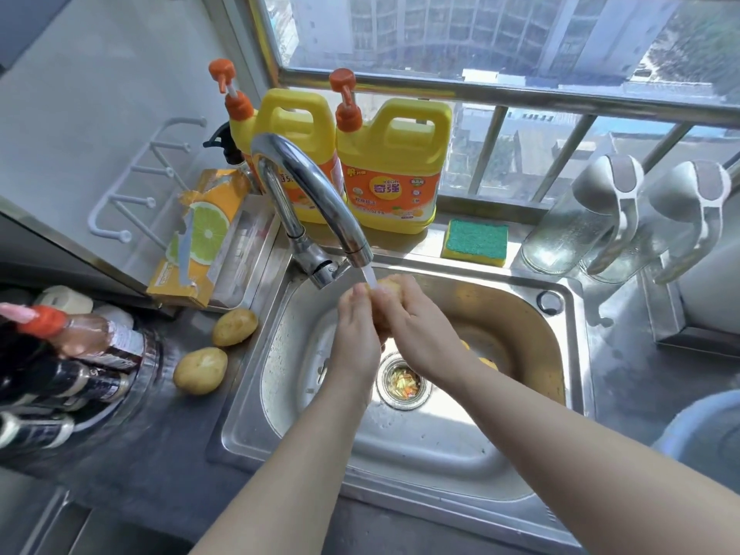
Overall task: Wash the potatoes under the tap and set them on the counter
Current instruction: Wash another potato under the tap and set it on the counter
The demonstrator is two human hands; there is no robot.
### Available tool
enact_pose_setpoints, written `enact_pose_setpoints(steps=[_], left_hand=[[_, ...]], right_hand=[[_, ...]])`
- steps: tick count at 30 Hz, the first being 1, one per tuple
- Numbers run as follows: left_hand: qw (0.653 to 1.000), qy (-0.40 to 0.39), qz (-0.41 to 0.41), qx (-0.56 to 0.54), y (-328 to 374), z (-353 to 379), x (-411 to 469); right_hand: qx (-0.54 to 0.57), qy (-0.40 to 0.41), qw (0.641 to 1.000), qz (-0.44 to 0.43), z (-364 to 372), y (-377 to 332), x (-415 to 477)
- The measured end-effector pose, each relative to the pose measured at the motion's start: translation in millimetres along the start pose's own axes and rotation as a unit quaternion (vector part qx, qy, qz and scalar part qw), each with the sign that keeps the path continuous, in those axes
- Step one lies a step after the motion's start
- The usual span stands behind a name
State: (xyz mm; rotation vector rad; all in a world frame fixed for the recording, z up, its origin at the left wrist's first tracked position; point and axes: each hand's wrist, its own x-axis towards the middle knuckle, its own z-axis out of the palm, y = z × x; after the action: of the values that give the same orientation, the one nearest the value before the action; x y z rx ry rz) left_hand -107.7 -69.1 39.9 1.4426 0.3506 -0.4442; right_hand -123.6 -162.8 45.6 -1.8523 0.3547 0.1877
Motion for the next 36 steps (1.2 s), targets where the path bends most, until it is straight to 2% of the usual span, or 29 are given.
enact_pose_setpoints(steps=[4,9,12,14,16,20,22,24,28,31,34,36], left_hand=[[0.999,-0.017,0.028,-0.011,-9.7,-2.4,-6.1],[0.997,0.052,-0.007,-0.055,-3.2,-3.3,10.0],[0.994,0.091,-0.036,-0.041,0.8,-4.0,16.0],[0.995,0.088,-0.033,-0.031,1.8,-3.1,17.1],[0.996,0.085,-0.022,-0.034,4.8,0.2,12.9],[0.995,0.068,0.058,0.039,-1.1,4.0,2.5],[0.993,0.065,0.080,0.058,-5.4,4.3,-0.5],[0.996,0.062,0.060,0.036,-6.5,2.0,1.2],[0.992,0.100,-0.058,-0.042,0.1,-9.8,15.2],[0.993,0.086,-0.074,-0.045,3.1,-9.7,17.3],[0.994,0.086,-0.060,-0.041,1.6,-7.1,14.2],[0.994,0.072,-0.070,-0.052,3.4,-8.5,9.4]], right_hand=[[-0.007,-0.005,1.000,-0.009,4.2,-0.5,0.7],[-0.015,-0.068,0.996,-0.062,6.1,0.7,-8.4],[-0.039,-0.092,0.993,-0.057,2.5,-1.5,-13.7],[-0.050,-0.063,0.996,-0.049,1.4,-4.3,-13.5],[-0.016,-0.012,0.999,-0.032,4.9,-6.6,-11.5],[0.084,0.075,0.994,0.008,14.3,-4.9,-3.9],[0.103,0.088,0.991,0.004,14.3,-3.5,0.1],[0.080,0.054,0.995,-0.025,11.4,-2.4,0.0],[-0.001,-0.082,0.995,-0.049,2.2,-6.0,-10.4],[-0.029,-0.058,0.997,-0.037,5.9,-7.3,-7.5],[0.048,-0.020,0.999,0.000,7.4,-10.4,-2.2],[0.097,-0.054,0.994,0.006,2.7,-9.3,-1.8]])
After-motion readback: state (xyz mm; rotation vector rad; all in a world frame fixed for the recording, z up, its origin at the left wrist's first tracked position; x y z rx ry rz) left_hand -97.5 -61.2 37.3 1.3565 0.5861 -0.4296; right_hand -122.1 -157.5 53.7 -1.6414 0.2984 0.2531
